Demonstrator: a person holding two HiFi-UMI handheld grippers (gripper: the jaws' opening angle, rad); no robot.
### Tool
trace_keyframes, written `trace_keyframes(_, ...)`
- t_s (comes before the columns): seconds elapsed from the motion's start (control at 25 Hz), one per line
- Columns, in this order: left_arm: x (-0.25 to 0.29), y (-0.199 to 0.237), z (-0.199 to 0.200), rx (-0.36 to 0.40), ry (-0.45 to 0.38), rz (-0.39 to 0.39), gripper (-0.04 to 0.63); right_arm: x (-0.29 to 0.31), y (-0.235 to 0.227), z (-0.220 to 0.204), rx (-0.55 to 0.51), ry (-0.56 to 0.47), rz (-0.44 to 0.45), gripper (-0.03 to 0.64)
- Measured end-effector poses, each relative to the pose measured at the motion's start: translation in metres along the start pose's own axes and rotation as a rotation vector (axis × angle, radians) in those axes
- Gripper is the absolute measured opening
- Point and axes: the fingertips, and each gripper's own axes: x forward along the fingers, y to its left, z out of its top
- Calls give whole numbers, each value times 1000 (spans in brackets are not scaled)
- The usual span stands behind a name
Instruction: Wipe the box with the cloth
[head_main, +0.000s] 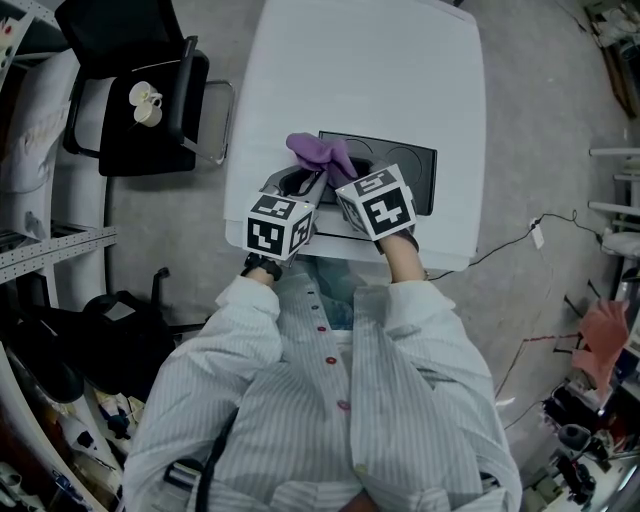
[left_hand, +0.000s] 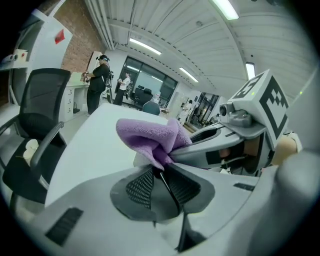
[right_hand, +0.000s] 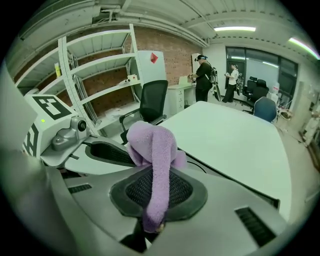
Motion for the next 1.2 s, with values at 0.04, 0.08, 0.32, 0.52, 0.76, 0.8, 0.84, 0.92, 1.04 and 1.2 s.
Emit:
trace_keyframes(0.04, 0, 0, 0, 0, 0, -1, 74, 0, -1, -1, 4, 0, -2, 43)
trace_keyframes(0.08, 1, 0, 0, 1, 2, -2, 74, -1, -2, -2, 6, 1, -4, 43)
trace_keyframes(0.32, 0, -1, -1, 6, 8, -8, 74, -12, -19, -17, 43, 1, -39, 43)
trace_keyframes(0.52, 0, -2, 0, 14, 13, -9, 74, -29, -40, -32, 41, 21, -86, 43)
trace_keyframes(0.76, 0, -1, -1, 22, 18, -3, 74, -44, -58, -45, 62, 34, -140, 43)
trace_keyframes(0.8, 0, -1, -1, 23, 19, -2, 74, -47, -63, -48, 64, 40, -155, 43)
trace_keyframes(0.84, 0, -1, -1, 24, 19, -1, 74, -50, -69, -53, 67, 46, -172, 43)
trace_keyframes(0.92, 0, -1, -1, 26, 19, 1, 74, -58, -82, -62, 82, 56, -204, 43)
trace_keyframes(1.04, 0, 0, -1, 26, 20, 3, 74, -69, -97, -73, 104, 68, -246, 43)
trace_keyframes(1.2, 2, -1, 0, 26, 23, 9, 74, -84, -116, -86, 140, 70, -288, 43)
